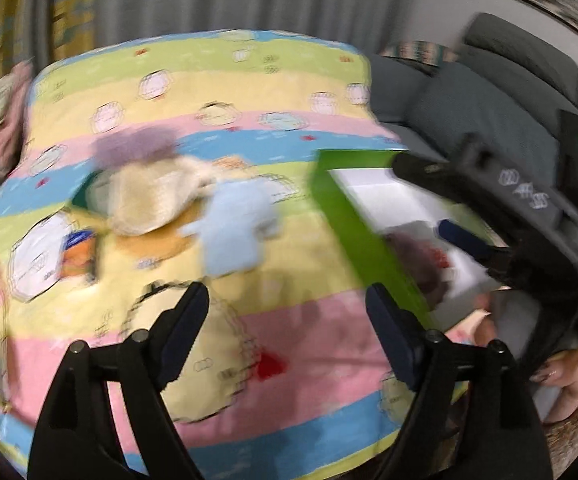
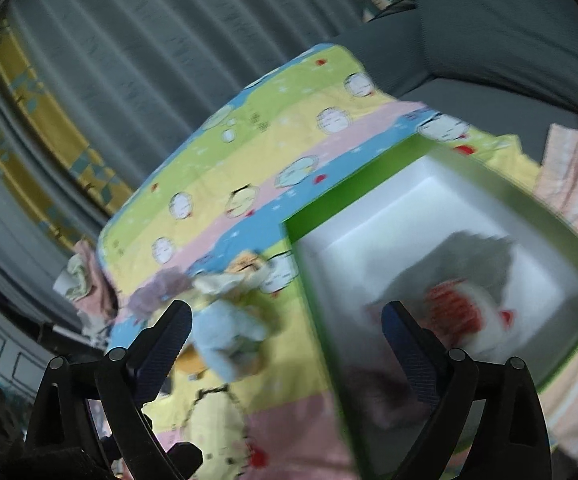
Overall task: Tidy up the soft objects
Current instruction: 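Move the right gripper back to the purple mesh bath puff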
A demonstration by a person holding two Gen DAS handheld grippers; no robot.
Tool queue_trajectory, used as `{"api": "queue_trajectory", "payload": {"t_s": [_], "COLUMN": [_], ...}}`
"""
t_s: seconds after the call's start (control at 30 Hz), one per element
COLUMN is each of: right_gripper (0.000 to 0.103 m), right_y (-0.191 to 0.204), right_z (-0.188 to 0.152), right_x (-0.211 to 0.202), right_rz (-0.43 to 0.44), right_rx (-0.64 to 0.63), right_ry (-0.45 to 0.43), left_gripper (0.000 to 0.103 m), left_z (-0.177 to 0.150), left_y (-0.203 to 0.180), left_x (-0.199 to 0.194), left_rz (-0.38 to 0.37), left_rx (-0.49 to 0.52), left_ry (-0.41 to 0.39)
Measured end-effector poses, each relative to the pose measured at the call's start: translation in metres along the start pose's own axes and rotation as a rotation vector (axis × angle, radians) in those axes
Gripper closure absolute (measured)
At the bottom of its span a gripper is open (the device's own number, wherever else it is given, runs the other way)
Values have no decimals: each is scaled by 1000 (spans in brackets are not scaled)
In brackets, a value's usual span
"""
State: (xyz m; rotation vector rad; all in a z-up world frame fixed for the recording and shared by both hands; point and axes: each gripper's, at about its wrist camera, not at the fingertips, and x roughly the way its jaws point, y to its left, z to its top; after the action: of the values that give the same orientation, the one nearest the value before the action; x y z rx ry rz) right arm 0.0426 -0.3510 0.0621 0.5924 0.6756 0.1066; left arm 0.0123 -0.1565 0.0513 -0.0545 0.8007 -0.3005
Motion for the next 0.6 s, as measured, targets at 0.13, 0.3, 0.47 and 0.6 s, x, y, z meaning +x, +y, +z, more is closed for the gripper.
{"api": "queue_trajectory", "payload": {"t_s": [0.13, 0.3, 0.47, 0.6], "right_gripper": [6, 6, 6, 6], "right_y": [27, 49, 97, 153], "right_z": [-18, -39, -51, -44], "right_x": [19, 55, 75, 103], "right_rz": [79, 104, 11, 55], "right_rx": [-22, -18, -165, -254], "right_ry": [52, 157, 193, 211], "left_gripper": [23, 23, 23, 23], "left_z": [-19, -40, -55, -59], "left_y": [59, 134, 189, 211], "left_x": [-9, -10, 6, 14], "left_rz": [110, 189, 224, 255], "left_rx": [-83, -229, -367, -437], "left_ry": [18, 30, 33, 42]}}
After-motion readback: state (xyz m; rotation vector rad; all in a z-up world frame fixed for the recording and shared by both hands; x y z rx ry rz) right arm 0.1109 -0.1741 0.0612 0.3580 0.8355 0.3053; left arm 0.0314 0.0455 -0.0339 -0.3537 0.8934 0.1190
